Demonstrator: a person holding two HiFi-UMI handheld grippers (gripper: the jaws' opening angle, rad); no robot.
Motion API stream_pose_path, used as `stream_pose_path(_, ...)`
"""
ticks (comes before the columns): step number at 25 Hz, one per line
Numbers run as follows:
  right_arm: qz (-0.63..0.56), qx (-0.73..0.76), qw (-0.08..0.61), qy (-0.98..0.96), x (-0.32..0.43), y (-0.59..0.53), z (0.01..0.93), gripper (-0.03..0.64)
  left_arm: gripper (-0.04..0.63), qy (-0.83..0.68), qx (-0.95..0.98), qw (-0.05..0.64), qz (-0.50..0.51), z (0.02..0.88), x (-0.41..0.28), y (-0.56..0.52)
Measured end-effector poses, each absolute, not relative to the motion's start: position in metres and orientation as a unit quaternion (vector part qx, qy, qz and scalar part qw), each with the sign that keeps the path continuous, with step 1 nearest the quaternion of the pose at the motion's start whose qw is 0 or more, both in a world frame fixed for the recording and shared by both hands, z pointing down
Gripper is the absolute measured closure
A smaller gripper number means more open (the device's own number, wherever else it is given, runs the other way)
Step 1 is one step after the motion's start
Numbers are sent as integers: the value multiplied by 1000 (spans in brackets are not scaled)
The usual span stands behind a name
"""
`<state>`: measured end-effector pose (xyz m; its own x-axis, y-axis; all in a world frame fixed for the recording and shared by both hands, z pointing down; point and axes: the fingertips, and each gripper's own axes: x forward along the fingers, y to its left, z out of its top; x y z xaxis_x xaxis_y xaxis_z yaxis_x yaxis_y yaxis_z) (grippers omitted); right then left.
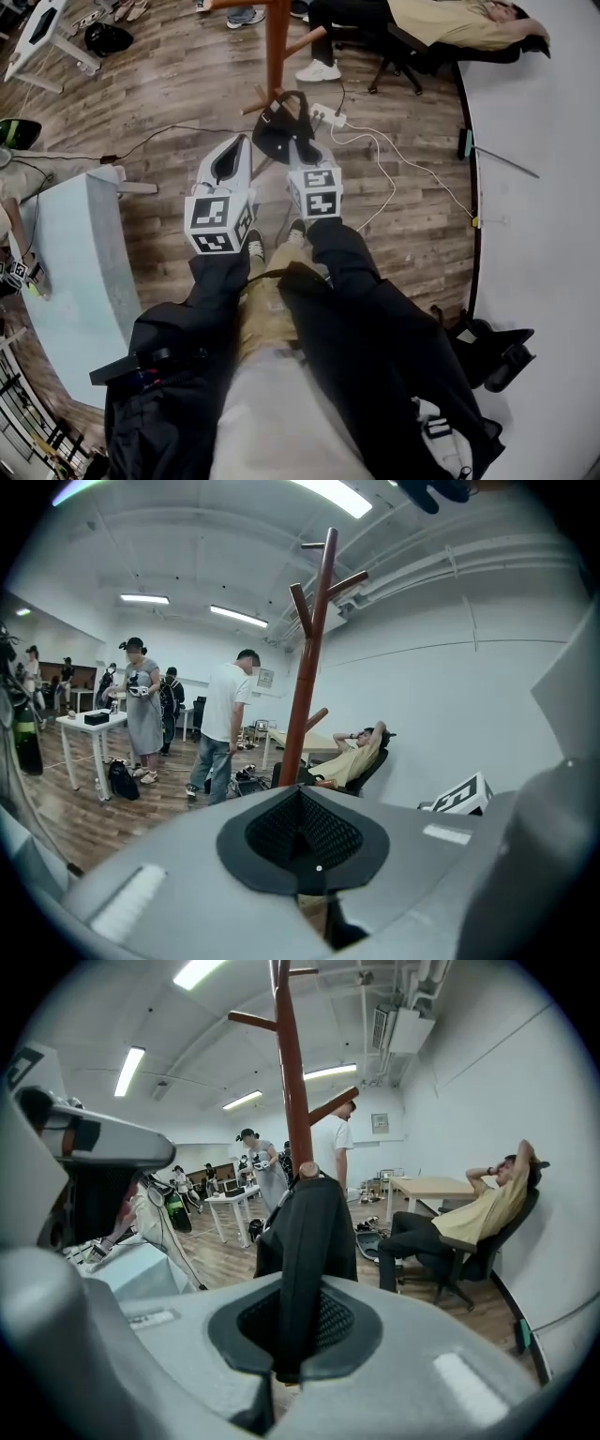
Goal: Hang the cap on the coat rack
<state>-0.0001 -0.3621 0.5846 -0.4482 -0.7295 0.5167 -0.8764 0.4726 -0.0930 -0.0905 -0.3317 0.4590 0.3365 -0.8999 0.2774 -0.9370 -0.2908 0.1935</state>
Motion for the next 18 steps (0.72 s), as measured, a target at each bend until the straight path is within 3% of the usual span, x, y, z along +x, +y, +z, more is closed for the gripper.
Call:
stream_pose_path(11,173,457,233,-841,-12,-392,624,604,597,-590,785,175,70,475,-111,-322)
stream_pose_path(15,174,434,223,-855,-18,-389,610,517,597,-591,784,177,64,473,-115,-323)
stream_pose_path(18,165,428,219,-861,-16,-383,597,498,597,-590,786,175,58,468,-115,-323)
